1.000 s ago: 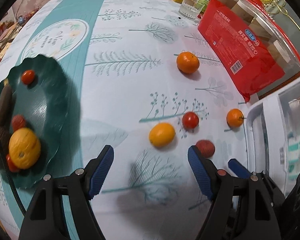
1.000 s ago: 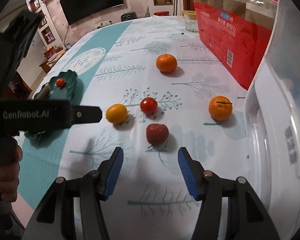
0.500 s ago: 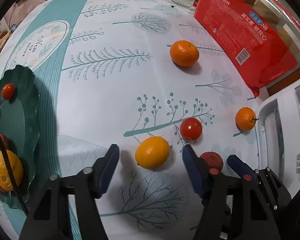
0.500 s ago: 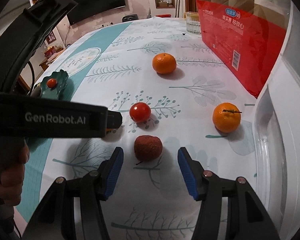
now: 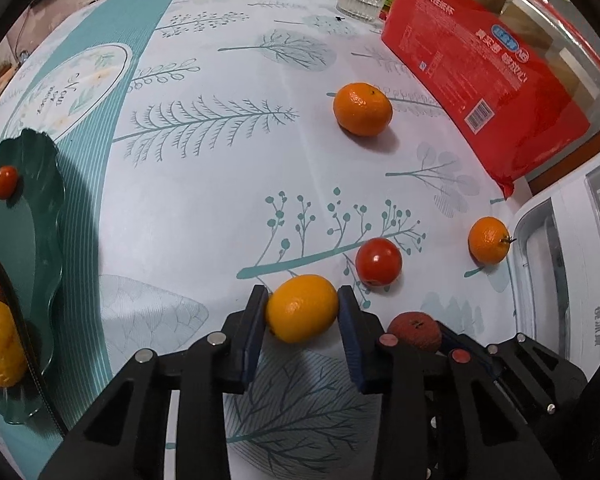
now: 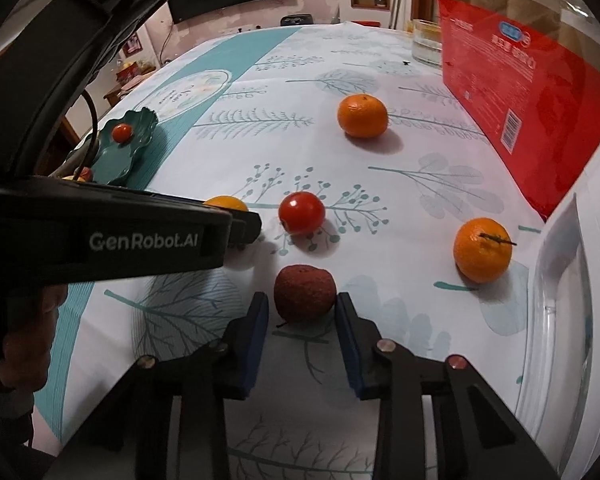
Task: Organize fruits
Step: 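Grasp a yellow-orange citrus with the left tool while the right tool grasps a lychee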
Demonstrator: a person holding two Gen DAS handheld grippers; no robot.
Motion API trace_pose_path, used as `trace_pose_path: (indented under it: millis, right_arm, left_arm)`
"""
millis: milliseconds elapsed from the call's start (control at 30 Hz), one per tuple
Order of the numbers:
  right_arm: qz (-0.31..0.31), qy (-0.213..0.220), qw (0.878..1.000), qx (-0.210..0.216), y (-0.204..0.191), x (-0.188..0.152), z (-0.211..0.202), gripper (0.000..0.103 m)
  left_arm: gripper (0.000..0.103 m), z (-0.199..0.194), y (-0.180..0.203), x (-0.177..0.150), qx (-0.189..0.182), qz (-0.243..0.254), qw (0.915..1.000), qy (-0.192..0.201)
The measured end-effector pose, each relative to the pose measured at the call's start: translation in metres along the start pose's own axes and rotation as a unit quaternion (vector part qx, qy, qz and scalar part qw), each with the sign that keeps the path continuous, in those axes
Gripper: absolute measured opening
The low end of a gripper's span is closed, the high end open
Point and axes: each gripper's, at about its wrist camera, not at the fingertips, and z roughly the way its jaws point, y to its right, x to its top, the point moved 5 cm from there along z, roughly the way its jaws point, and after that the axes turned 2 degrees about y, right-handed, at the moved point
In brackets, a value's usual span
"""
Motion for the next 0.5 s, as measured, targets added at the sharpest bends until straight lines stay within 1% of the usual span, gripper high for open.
trace_pose_path:
  millis: [33, 333, 500]
  right_arm:
    - [-0.003, -0.002, 1.000, 0.000, -0.001, 0.000, 0.000, 0.031]
    - [-0.009, -0.013, 1.000, 0.012, -0.012, -0.003, -0.010, 0.030]
    - [-0.003, -0.015, 1.000, 0.015, -0.022, -0.005, -0.020, 0.030]
  left_arm:
    - [0.033, -0.001, -0.001, -0.001, 0.000, -0.002, 1.0000, 0.001]
    - [0.033, -0.024, -0.011, -0.014, -0.008, -0.023, 0.9995, 0.022]
    - [0.033, -0.044, -0.019, -0.030, -0.016, -0.032, 0.9988, 0.034]
